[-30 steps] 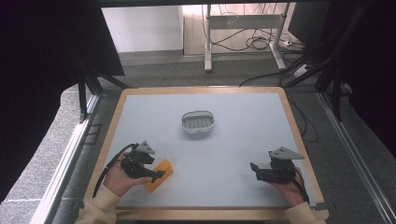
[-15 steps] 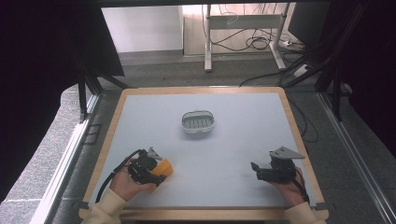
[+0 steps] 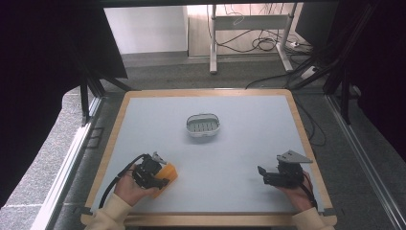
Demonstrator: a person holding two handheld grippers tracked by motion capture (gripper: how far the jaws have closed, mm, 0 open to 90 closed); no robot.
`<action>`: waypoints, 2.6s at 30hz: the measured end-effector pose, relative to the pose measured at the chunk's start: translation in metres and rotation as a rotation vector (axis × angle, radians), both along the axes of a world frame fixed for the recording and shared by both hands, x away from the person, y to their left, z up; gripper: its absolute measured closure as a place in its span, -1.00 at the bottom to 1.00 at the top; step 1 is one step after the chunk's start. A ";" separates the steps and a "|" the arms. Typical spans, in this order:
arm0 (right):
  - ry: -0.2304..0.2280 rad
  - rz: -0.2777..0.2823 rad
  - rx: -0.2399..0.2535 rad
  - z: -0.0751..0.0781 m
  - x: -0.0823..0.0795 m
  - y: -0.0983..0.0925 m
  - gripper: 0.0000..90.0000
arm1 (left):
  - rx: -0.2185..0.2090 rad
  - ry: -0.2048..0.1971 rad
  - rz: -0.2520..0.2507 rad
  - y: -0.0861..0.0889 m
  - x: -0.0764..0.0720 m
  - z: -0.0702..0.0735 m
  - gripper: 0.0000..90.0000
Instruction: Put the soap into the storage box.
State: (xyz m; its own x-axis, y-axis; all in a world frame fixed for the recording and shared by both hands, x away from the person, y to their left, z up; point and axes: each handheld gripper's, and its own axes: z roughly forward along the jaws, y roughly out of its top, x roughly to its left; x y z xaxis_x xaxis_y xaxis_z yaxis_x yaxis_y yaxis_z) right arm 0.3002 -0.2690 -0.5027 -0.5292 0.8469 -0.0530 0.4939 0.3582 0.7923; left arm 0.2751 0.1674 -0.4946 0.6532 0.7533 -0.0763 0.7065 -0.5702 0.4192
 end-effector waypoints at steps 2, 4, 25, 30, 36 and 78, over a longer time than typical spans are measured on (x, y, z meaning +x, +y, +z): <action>0.001 0.001 -0.001 0.000 0.000 0.000 -0.69 | -0.001 -0.002 0.001 0.000 0.000 0.000 0.37; -0.002 0.000 0.000 0.001 -0.001 0.000 -0.69 | -0.005 -0.004 0.002 0.001 0.000 0.000 0.37; -0.022 -0.014 0.006 0.002 0.000 -0.002 -0.68 | -0.089 -0.063 -0.047 0.012 0.000 0.022 0.37; -0.015 -0.012 0.016 0.003 -0.001 -0.001 -0.68 | -0.087 -0.068 -0.055 0.012 0.000 0.023 0.37; -0.013 -0.010 0.020 0.002 -0.001 -0.002 -0.68 | -0.098 -0.080 -0.057 0.015 0.001 0.026 0.37; -0.010 -0.010 0.024 0.002 -0.004 -0.003 -0.68 | -0.105 -0.159 -0.113 0.006 0.047 0.067 0.37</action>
